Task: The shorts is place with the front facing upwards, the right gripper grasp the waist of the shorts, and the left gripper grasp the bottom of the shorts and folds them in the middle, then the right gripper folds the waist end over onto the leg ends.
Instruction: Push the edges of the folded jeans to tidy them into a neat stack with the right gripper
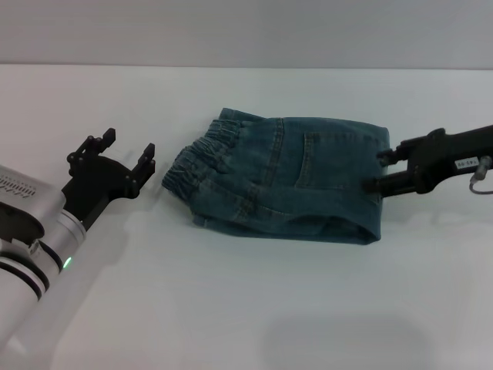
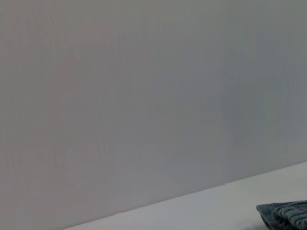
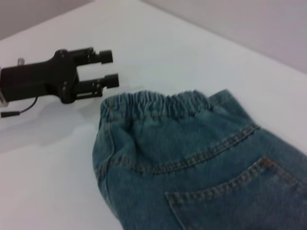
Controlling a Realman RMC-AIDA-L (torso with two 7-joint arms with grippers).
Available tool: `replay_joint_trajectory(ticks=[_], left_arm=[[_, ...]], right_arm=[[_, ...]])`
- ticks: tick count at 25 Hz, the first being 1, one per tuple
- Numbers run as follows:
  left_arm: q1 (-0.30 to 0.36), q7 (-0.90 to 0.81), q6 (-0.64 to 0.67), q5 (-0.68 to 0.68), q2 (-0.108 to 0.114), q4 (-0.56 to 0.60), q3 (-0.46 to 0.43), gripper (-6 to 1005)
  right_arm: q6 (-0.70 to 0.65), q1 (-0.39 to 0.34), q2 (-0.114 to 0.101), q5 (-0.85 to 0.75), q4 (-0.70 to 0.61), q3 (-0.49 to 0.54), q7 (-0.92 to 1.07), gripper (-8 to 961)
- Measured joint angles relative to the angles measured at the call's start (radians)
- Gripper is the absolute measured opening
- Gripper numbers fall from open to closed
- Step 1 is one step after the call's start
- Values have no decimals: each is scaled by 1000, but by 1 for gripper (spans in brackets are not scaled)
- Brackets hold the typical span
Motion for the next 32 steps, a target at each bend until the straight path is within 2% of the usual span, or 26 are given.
replay_joint_trajectory(ticks=[5, 12, 15, 22, 32], left_arm=[[-6, -1, 0, 0, 0, 1, 0, 682], [-13, -1, 0, -1, 0, 1, -6, 681], [-16, -2, 0, -2, 0, 3, -28, 682], [-18, -2, 1, -2, 0, 4, -38, 682], [-13, -2, 0, -1, -2, 5, -34, 683]], right_arm=[[-18, -12, 12, 40, 1, 8, -54, 644], [-245, -8, 19, 74, -5, -22, -82, 643], [-280, -6, 20, 34, -10, -38, -68, 644], [-175, -9, 30, -72, 25, -41, -48, 644], [5, -14, 32, -79, 63, -33, -48, 643]])
